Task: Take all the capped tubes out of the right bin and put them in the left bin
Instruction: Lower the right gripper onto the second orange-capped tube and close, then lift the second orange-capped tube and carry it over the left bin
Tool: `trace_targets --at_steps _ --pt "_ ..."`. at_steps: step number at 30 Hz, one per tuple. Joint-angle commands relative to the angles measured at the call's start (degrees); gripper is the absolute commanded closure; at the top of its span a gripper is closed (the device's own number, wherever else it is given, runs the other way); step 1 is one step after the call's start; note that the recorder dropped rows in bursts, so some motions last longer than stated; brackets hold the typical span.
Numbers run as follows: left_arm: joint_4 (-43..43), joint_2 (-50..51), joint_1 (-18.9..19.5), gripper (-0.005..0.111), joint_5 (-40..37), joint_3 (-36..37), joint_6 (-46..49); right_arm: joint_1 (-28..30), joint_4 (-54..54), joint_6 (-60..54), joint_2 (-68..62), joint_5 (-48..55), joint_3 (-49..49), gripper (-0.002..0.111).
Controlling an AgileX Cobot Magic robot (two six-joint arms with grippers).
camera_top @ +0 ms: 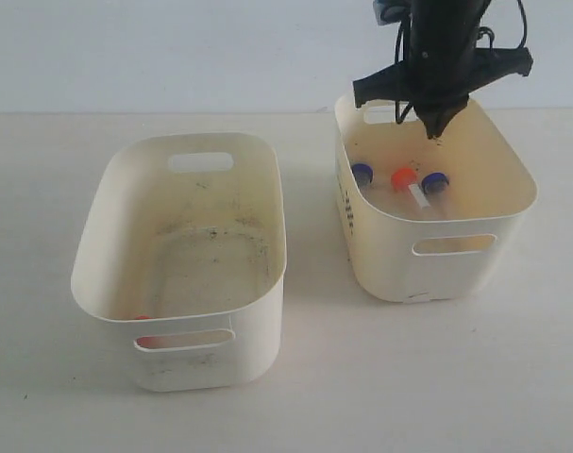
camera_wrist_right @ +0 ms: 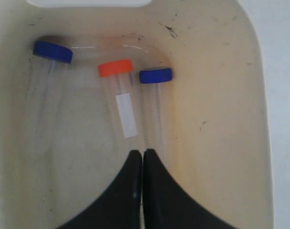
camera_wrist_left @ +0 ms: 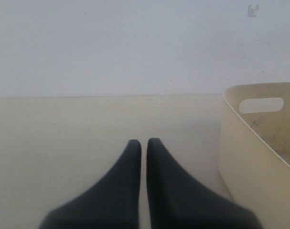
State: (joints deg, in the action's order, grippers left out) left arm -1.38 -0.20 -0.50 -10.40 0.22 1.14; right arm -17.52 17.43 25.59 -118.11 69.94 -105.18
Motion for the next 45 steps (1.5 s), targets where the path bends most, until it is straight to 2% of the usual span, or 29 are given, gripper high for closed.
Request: trace_targets --at_steps 1,5,8,45 --pt "-0.1 0.2 -0.1 0.103 0.6 -0.2 -0.2 0.3 0.1 0.0 -2.2 0.0 0.0 0.099" --pt "-0.1 0.2 -0.1 0.103 0.6 -0.2 -0.2 0.3 0.0 -1.7 -4.0 0.0 0.0 0.069" --pt "-0.1 0.2 -0.1 0.103 0.6 -0.2 -0.2 0.3 -0.3 -3.3 -5.2 0.0 0.0 0.057" --pt "-0.1 0.2 -0.1 0.103 0.6 -0.2 -0.2 0.3 -3.3 -8.3 -16.2 -1.4 -0.1 0.057"
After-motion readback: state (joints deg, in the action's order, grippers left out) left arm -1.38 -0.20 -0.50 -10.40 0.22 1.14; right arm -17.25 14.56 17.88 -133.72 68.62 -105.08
